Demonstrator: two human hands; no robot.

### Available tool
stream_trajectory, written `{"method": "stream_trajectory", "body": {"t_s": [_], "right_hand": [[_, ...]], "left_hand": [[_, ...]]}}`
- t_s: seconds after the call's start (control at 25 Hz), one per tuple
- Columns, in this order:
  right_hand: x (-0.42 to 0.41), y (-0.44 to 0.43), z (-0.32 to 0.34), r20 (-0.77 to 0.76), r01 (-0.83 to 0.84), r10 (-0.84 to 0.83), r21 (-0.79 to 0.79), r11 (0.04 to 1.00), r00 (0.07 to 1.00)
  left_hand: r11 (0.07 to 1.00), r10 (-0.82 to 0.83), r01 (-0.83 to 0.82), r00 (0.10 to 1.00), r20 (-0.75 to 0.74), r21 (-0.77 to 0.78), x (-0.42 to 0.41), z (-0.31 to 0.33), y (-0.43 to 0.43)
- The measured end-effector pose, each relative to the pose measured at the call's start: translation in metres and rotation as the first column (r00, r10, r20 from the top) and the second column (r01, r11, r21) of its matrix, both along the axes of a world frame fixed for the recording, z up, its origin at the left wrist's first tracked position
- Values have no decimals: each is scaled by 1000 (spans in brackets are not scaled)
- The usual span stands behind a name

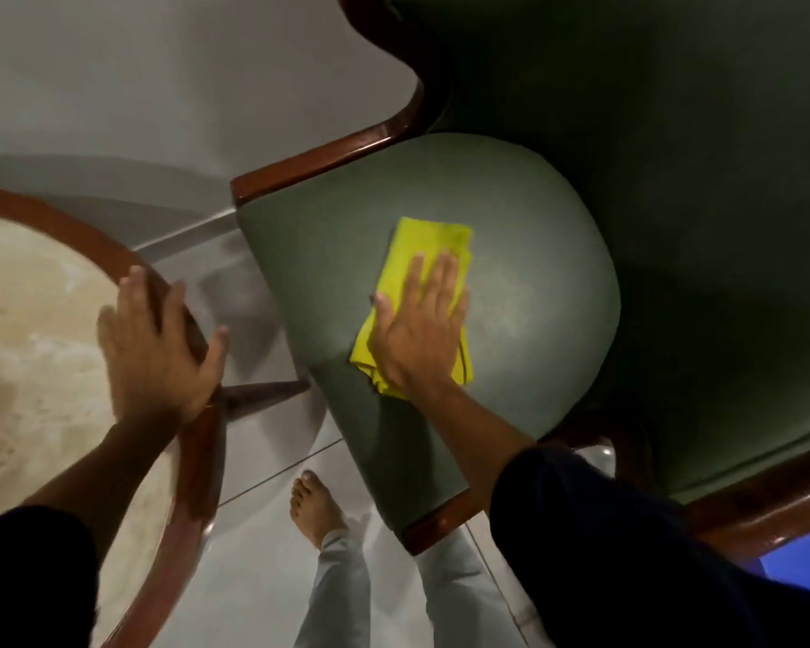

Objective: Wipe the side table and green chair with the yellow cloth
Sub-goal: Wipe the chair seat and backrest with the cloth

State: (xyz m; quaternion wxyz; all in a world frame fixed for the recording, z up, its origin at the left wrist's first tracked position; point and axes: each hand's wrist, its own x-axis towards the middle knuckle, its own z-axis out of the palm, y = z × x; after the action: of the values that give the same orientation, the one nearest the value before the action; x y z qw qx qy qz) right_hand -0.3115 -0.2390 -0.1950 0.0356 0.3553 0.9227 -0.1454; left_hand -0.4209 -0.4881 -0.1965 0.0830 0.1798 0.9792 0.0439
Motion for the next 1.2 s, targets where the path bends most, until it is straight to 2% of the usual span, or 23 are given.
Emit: {"method": "stream_trajectory", "body": {"t_s": [0.08,0.12,0.2,0.32,0.4,0.48,0.52,0.56,0.6,0.64,0.72,0.8,0.84,0.88,0.92,0.96,1.0,1.04,1.08,1.12,1.16,1.2], "right_hand": [[-35,45,-6,4,-242,242,68,968,970],[-50,75,-8,22,-274,273,97,957,962],[-54,133,-11,49,-139,133,167,976,990],[-2,166,-8,44,192,-200,147,970,979],[29,130,-8,49,391,-401,141,909,915],[29,72,-6,28,408,-415,136,903,909],[19,42,-5,14,320,-324,125,939,946],[7,14,-7,3,164,-166,119,979,986],[-4,-14,-11,10,-43,42,131,990,999],[-12,-36,-15,35,-275,273,152,949,961],[-1,-57,-21,128,-662,649,168,731,750],[45,-50,-19,225,-878,849,129,461,479],[72,-35,-13,250,-914,879,118,388,405],[95,-16,-7,257,-904,866,130,408,428],[111,4,0,262,-836,795,143,529,547],[116,24,9,270,-677,632,122,726,726],[113,41,17,270,-463,422,110,879,865],[102,52,24,310,-355,320,61,933,895],[91,55,29,357,-420,399,-18,907,845],[83,55,32,334,-601,600,-111,791,727],[76,54,37,278,-772,780,-167,613,560],[71,53,44,225,-850,863,-185,494,452]], "left_hand": [[1000,2,-1,999,-53,17,0,-3,-3],[999,9,-7,997,-74,32,-1,-4,-3],[998,21,-16,996,-92,61,-2,-3,-1],[995,28,-19,995,-94,93,-1,3,2],[995,34,-24,995,-97,96,3,7,3],[993,38,-28,996,-85,112,3,8,3],[992,35,-26,997,-76,124,2,8,3],[992,37,-29,997,-69,125,1,7,2],[993,41,-32,997,-68,116,2,6,1],[993,38,-30,997,-72,111,2,5,0],[993,18,-9,996,-82,119,3,3,-2],[992,10,1,996,-84,127,2,0,-4],[992,10,0,997,-82,126,1,0,-4],[992,14,-4,997,-78,124,2,0,-4],[992,20,-11,997,-73,124,2,0,-4],[992,22,-14,998,-65,125,2,1,-4],[992,18,-10,998,-58,129,3,1,-2],[991,12,-4,998,-61,134,3,0,0],[991,15,-6,998,-63,136,3,0,-1],[990,32,-24,998,-60,138,2,1,-1],[987,67,-58,996,-55,151,2,5,0],[979,96,-85,994,-50,183,1,11,5]]}}
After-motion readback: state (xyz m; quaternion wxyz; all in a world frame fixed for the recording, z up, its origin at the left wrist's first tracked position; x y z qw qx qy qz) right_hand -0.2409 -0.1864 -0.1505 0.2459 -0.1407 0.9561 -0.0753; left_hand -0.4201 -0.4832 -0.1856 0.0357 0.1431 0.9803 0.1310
